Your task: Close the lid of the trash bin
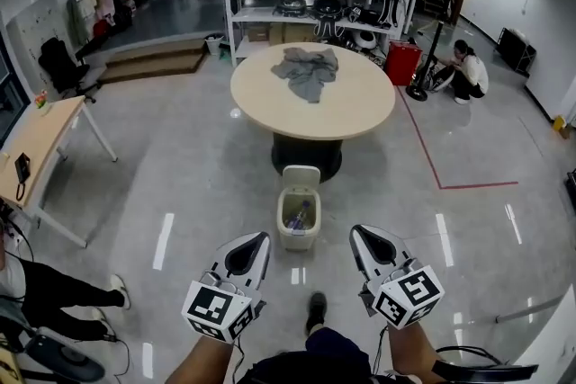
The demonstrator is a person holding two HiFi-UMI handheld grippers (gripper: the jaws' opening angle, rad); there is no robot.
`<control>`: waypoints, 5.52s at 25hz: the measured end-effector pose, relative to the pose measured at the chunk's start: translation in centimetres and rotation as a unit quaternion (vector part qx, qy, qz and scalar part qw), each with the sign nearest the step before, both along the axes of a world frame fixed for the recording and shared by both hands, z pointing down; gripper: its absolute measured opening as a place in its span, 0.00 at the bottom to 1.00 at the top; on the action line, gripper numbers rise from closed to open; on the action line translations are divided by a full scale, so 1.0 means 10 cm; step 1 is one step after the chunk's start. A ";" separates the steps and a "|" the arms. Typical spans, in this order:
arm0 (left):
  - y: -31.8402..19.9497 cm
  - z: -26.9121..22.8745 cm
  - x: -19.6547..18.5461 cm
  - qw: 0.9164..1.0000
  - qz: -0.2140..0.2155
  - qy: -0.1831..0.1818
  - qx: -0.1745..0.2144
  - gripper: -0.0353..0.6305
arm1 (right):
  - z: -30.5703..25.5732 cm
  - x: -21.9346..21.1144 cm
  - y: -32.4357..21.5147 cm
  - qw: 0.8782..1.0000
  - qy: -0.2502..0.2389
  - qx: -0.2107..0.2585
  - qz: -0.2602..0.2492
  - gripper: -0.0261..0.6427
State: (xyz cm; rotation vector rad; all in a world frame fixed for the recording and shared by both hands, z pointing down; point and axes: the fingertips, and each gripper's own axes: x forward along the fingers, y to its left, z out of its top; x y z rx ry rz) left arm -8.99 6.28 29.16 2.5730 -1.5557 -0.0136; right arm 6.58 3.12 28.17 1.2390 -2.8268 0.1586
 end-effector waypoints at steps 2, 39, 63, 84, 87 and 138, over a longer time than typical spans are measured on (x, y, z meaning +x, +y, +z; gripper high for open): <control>-0.28 -0.01 0.05 1.000 -0.003 -0.003 -0.001 0.05 | -0.01 0.02 -0.30 1.000 -0.004 0.004 -0.007 0.06; -4.05 0.15 -0.76 0.997 0.073 0.013 0.006 0.05 | 0.20 -0.86 -3.91 0.998 0.016 -0.019 0.055 0.06; -4.83 3.31 -0.12 0.956 0.099 -0.068 -0.267 0.05 | 3.20 -0.58 -4.60 0.960 0.070 -0.270 0.006 0.06; -5.09 5.20 -0.03 0.908 0.091 -0.077 -0.402 0.05 | 5.21 -0.53 -4.89 0.913 0.120 -0.389 0.012 0.06; -4.95 5.27 -0.02 0.902 0.095 -0.077 -0.414 0.05 | 5.28 -0.55 -4.75 0.908 0.123 -0.401 0.009 0.06; -3.69 6.08 0.19 0.884 0.130 -0.104 -0.438 0.05 | 6.26 -0.37 -3.25 0.872 0.158 -0.464 0.006 0.06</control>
